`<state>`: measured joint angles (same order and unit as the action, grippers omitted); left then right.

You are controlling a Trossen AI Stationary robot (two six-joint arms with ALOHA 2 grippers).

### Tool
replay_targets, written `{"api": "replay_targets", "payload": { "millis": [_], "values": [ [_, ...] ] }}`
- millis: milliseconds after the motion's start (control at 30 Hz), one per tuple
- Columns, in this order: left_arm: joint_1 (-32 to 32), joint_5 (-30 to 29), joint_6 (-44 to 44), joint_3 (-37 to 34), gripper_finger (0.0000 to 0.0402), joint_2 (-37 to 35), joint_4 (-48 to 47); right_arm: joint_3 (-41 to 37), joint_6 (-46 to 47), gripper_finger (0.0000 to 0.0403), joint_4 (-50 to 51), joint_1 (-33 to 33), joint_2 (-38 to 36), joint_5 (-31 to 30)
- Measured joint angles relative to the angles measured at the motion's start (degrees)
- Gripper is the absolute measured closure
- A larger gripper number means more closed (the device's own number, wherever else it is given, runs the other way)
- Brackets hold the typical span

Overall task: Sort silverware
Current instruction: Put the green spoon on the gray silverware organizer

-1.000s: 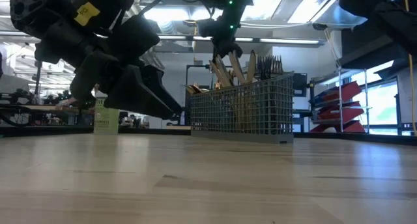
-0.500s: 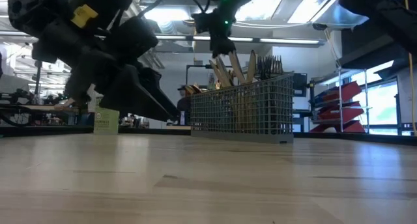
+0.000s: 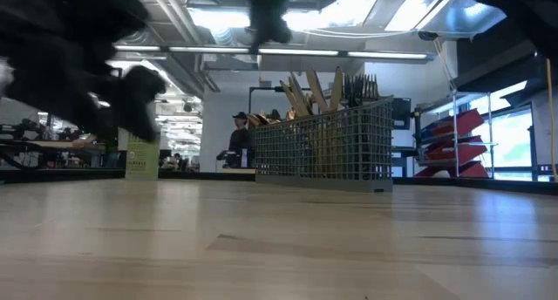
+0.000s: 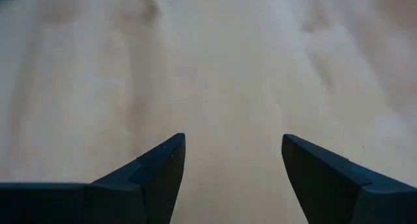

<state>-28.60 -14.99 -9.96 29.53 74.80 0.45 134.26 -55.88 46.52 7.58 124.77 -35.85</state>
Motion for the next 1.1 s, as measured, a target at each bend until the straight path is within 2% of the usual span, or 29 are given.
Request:
{"api": "replay_targets", "payload": {
  "millis": [100,233,367,467,600,700,800,967,1100],
  "values": [
    [-2.9,-0.9,-1.7,1.5,0.0163,-3.4,-9.0,0.0,4.6,0.0139,1.0,-5.8,0.0,4.4],
    [-2.9,-8.8,-8.3,2.3,0.0163,-7.0,-14.8,0.0,10.0,0.0151,1.9,-14.2,0.0,6.5],
    [-1.3,-9.8,-7.5,2.3,0.0163,-7.4,-21.2,0.0,15.3,0.016,-2.1,-22.8,0.3,17.5],
    [-1.6,-5.6,-3.5,2.3,0.0163,-7.5,-26.9,-1.0,16.9,0.0165,-8.4,-27.8,1.5,17.4],
    [-3.1,0.1,2.9,4.2,0.0163,-7.7,-35.9,-3.5,15.6,0.017,-16.4,-31.2,5.3,15.7],
    [-5.3,4.1,2.9,7.4,0.0163,-7.8,-41.9,-4.4,15.7,0.017,-21.6,-32.2,8.7,14.9],
    [-7.2,4.7,2.9,10.6,0.0163,-8.5,-45.1,-4.3,17.1,0.0171,-25.7,-32.1,11.6,14.0],
    [-5.4,4.9,-6.4,23.2,0.0163,-6.7,-67.6,-4.3,22.4,0.0171,-27.4,-32.2,15.5,12.4],
    [-4.3,13.8,-12.4,28.9,0.0163,-4.5,-77.6,-4.0,29.2,0.0171,-28.2,-32.1,16.8,11.1]
  ]
}}
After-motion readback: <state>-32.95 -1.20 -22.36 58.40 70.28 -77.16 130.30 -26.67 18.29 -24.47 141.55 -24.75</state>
